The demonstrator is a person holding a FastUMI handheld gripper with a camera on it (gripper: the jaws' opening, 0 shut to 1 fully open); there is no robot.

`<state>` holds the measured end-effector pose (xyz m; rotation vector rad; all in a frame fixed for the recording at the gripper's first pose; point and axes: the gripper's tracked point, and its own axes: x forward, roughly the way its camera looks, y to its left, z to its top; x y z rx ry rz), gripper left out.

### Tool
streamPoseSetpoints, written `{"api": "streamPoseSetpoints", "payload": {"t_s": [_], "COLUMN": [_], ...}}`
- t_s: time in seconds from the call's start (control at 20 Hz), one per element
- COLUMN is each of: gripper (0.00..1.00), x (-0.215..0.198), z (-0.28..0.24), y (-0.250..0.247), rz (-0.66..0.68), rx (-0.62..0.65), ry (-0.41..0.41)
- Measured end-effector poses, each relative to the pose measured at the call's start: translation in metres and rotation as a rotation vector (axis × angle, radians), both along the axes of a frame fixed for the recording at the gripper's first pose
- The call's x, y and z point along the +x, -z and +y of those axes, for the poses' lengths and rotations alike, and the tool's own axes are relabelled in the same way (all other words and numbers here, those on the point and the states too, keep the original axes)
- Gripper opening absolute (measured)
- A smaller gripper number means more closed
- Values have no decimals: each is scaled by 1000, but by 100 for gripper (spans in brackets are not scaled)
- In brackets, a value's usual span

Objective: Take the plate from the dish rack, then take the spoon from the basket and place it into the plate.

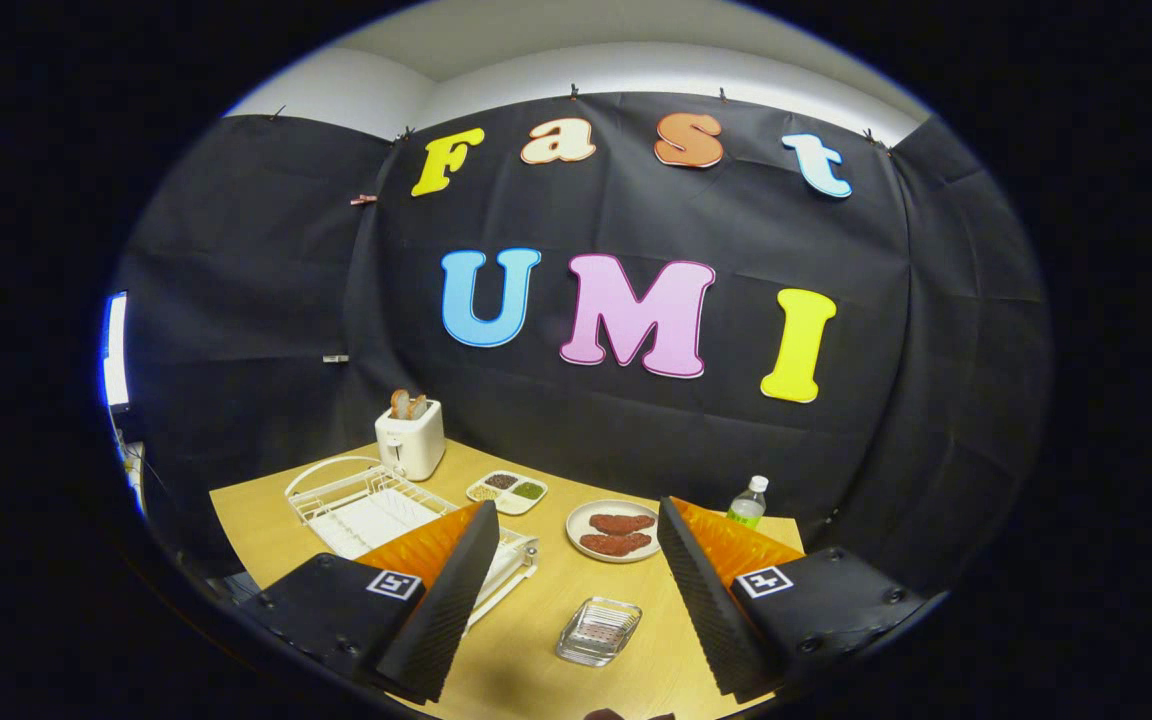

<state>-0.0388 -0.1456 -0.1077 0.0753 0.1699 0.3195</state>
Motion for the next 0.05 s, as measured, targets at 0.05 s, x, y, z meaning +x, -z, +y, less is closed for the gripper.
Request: {"api": "streamPoseSetpoints", "payload": {"t_s": [0.05], "gripper": [98], "x": [0], "z": [-2], "y": [-1], "rz": [-2], "rx": [-2], "ry": [1]}}
